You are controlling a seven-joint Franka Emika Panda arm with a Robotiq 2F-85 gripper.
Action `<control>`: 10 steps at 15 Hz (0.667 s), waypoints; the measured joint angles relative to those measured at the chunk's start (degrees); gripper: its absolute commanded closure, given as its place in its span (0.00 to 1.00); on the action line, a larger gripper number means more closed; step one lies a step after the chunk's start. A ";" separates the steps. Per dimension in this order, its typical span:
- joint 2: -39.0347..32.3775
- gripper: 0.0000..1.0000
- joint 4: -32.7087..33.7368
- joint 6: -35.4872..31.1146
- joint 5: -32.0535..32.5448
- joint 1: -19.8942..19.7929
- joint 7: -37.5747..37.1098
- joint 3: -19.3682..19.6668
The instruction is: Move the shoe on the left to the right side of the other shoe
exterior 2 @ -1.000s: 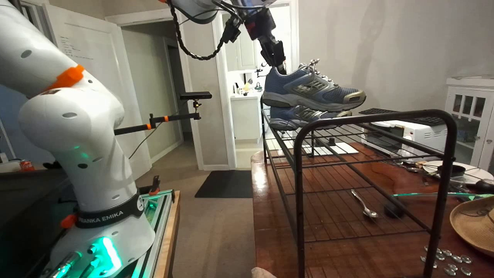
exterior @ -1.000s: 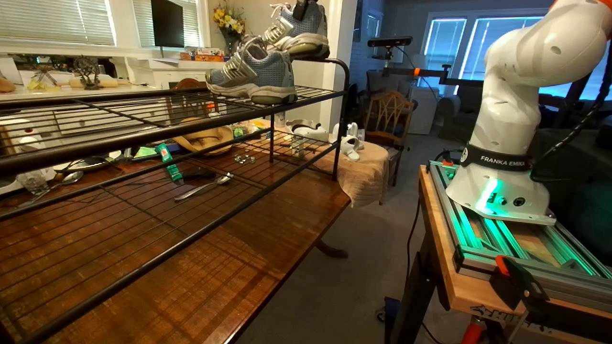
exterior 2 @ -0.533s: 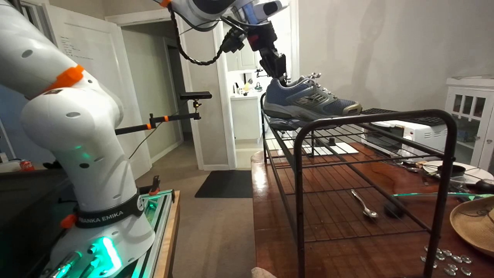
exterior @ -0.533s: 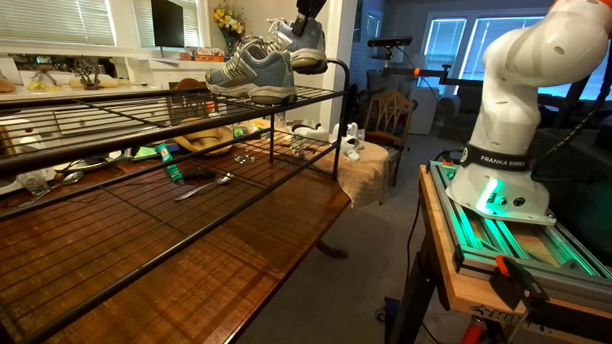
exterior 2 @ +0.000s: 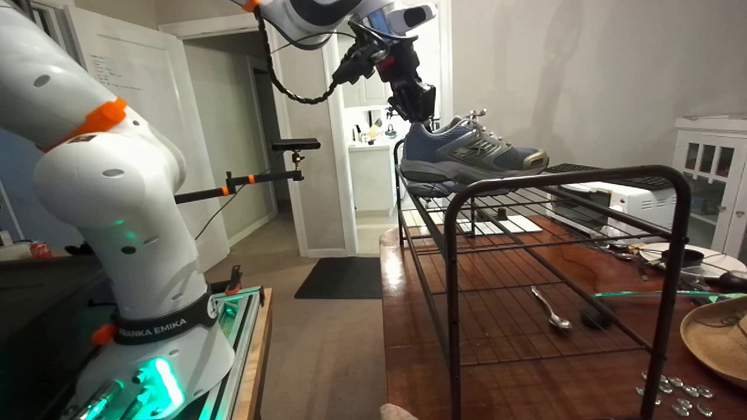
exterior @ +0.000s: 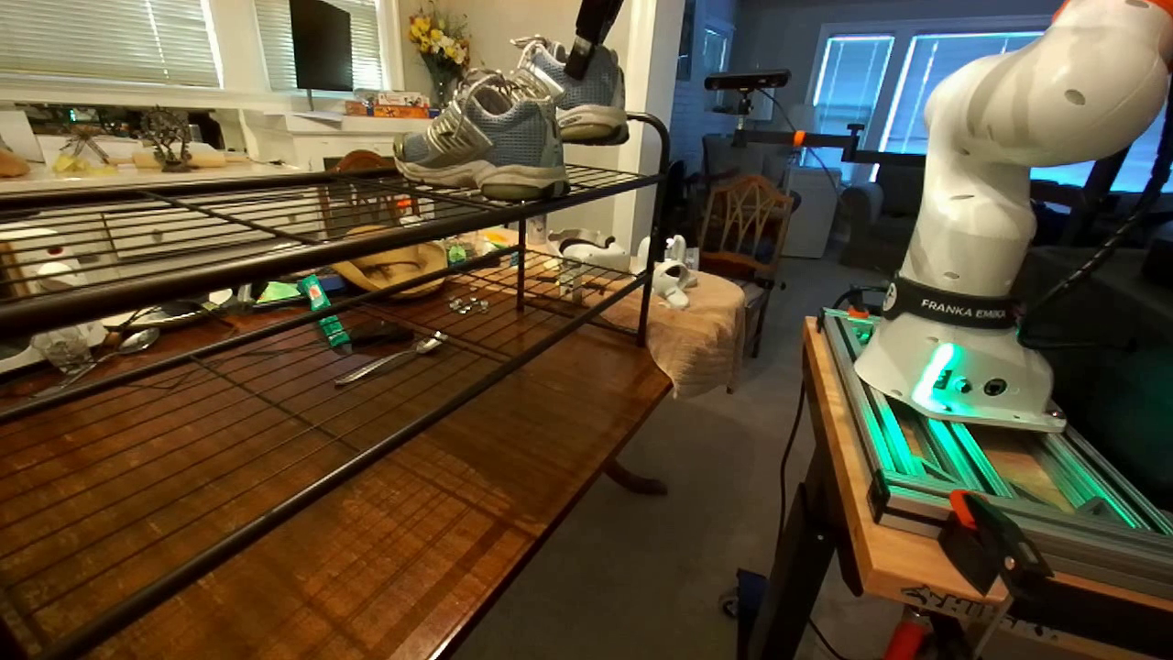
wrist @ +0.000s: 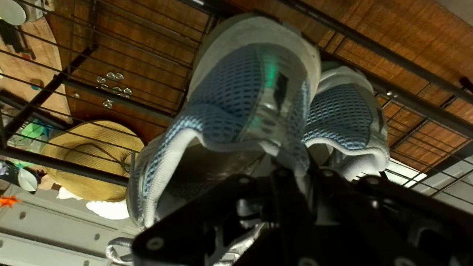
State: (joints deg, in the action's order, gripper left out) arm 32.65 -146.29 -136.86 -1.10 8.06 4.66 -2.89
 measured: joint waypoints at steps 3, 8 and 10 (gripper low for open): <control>0.03 0.98 -0.01 0.00 0.17 -0.03 1.74 0.33; 0.10 0.98 -0.05 0.00 0.93 -0.45 2.43 0.35; 0.21 0.98 -0.15 0.01 1.80 -0.91 2.42 0.28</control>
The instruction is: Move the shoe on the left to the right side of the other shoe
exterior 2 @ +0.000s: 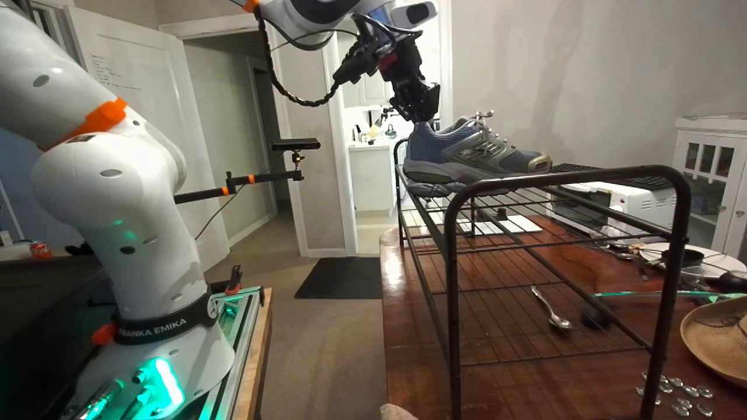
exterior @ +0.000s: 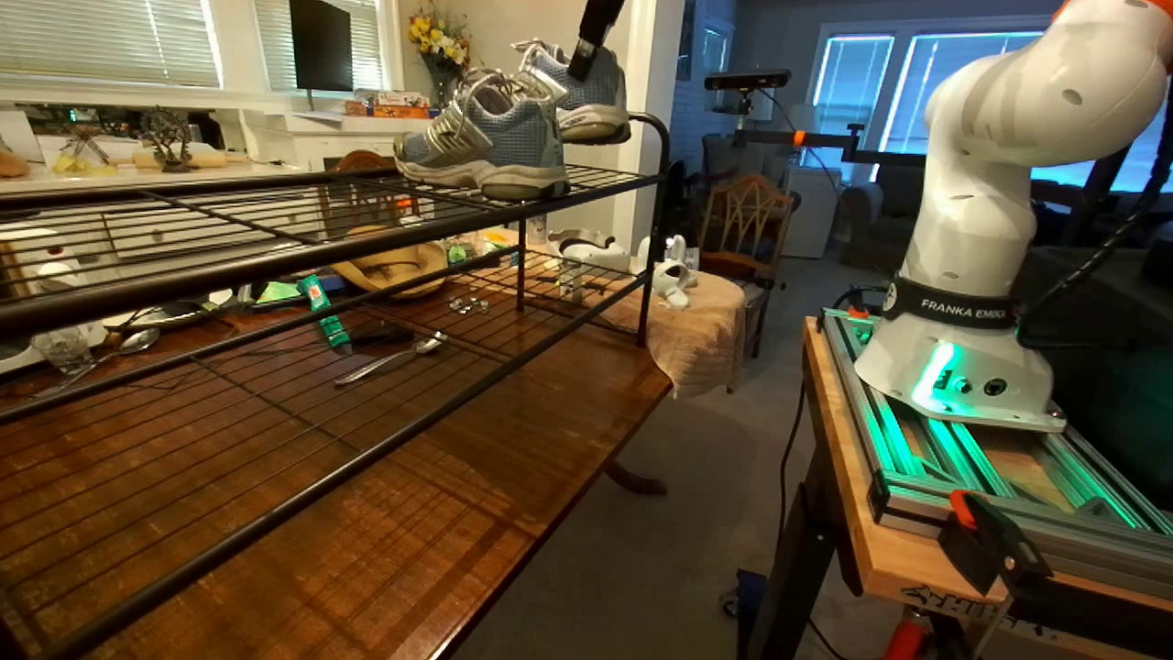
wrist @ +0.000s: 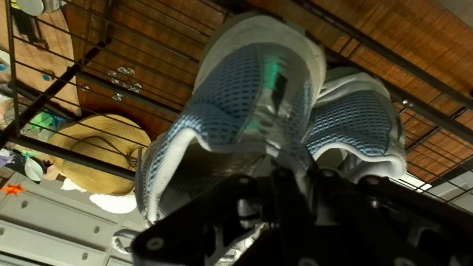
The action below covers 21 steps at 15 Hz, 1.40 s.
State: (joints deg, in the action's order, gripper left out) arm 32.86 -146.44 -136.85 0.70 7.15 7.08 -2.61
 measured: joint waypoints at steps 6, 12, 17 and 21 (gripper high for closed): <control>0.73 0.98 -1.65 0.00 1.41 -0.90 -0.01 -0.15; 0.73 0.98 -4.49 -0.59 1.41 -0.90 -0.31 -0.32; 0.72 0.98 -5.44 -2.69 1.41 -1.32 -0.37 -0.31; 0.48 0.98 -6.04 -4.45 1.41 -1.89 -1.13 -0.32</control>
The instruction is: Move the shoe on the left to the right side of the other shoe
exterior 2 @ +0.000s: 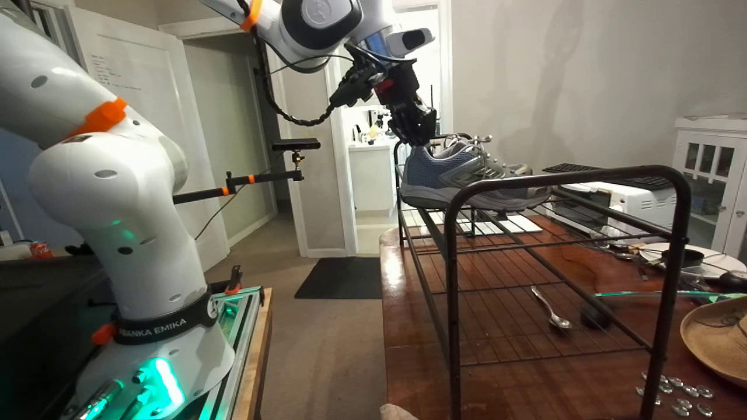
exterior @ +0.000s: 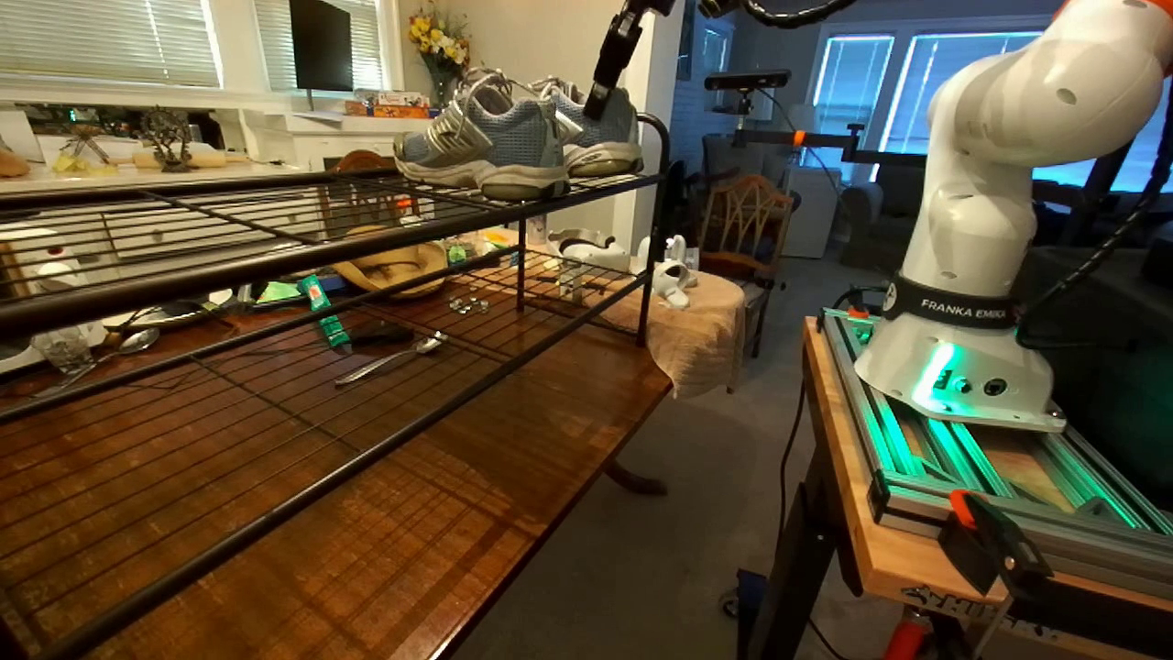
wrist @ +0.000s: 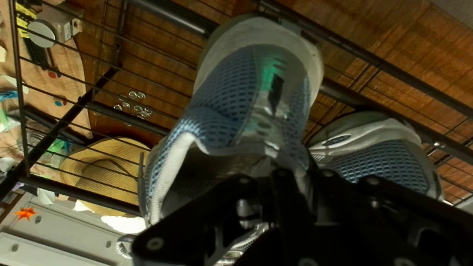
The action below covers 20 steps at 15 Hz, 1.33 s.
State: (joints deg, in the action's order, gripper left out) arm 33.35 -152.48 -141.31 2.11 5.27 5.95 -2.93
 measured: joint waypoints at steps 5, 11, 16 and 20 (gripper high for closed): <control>-0.55 0.43 -0.66 -1.71 0.24 -0.69 -2.00 -0.44; -0.78 0.01 4.23 -0.84 2.92 -5.73 -13.61 -4.96; -0.89 0.00 12.37 11.90 2.95 -6.50 -20.37 -7.44; -1.26 0.00 16.46 17.81 2.96 -6.46 -23.01 -8.66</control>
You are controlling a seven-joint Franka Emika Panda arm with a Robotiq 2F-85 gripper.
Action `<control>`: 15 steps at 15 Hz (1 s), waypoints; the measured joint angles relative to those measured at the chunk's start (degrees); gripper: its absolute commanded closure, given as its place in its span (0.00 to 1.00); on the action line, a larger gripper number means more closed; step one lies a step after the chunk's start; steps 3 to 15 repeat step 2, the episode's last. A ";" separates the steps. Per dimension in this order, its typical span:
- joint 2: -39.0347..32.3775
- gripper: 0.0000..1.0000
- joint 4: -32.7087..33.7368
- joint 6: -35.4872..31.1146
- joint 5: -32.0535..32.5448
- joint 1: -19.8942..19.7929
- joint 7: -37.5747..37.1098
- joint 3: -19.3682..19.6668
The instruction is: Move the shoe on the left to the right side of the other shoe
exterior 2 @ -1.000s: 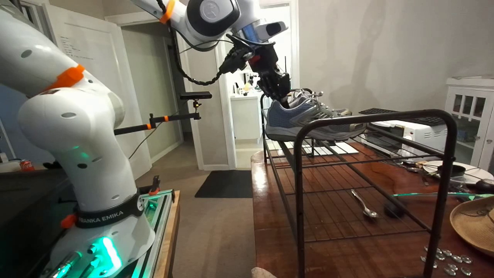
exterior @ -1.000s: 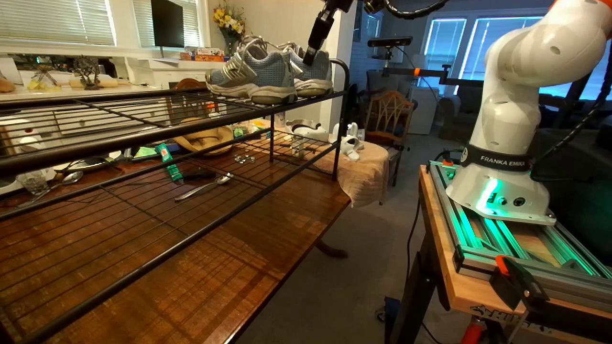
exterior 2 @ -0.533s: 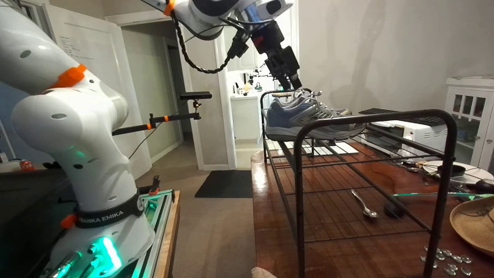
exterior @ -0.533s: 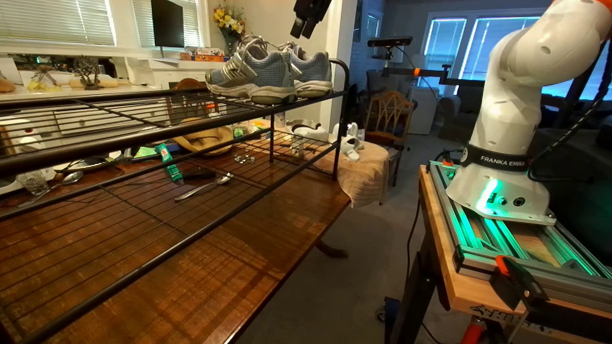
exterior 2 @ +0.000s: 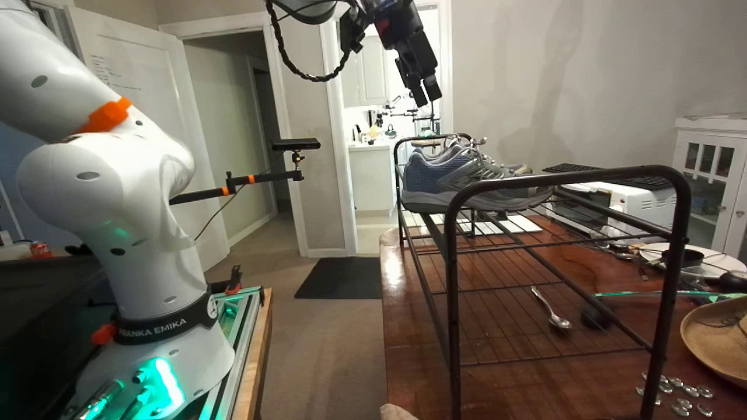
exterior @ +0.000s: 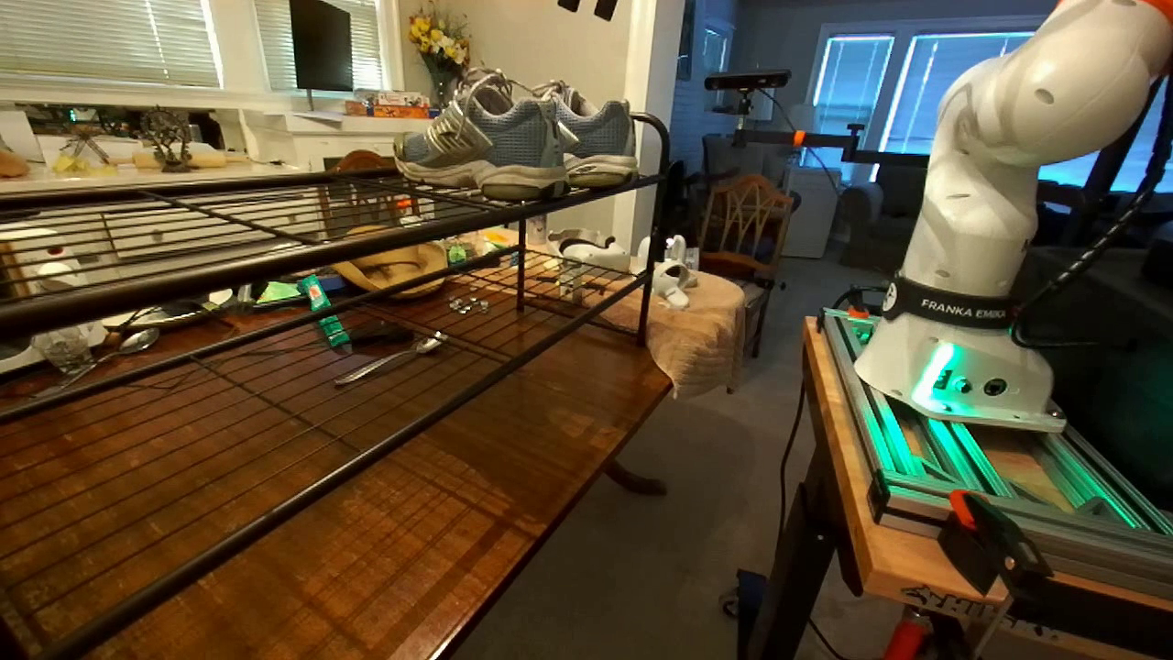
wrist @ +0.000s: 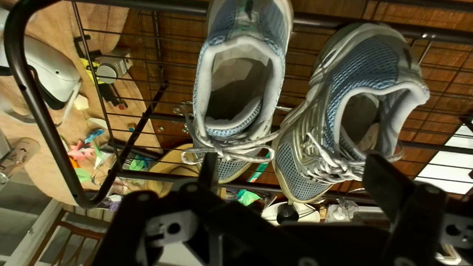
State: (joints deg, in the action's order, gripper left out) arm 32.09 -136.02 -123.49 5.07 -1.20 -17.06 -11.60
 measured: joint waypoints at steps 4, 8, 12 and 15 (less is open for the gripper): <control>-0.20 0.00 0.50 0.28 0.01 0.00 -0.32 -0.17; -0.20 0.00 0.50 0.28 0.01 0.00 -0.32 -0.17; -0.20 0.00 0.50 0.28 0.01 0.00 -0.32 -0.17; -0.20 0.00 0.50 0.28 0.01 0.00 -0.32 -0.17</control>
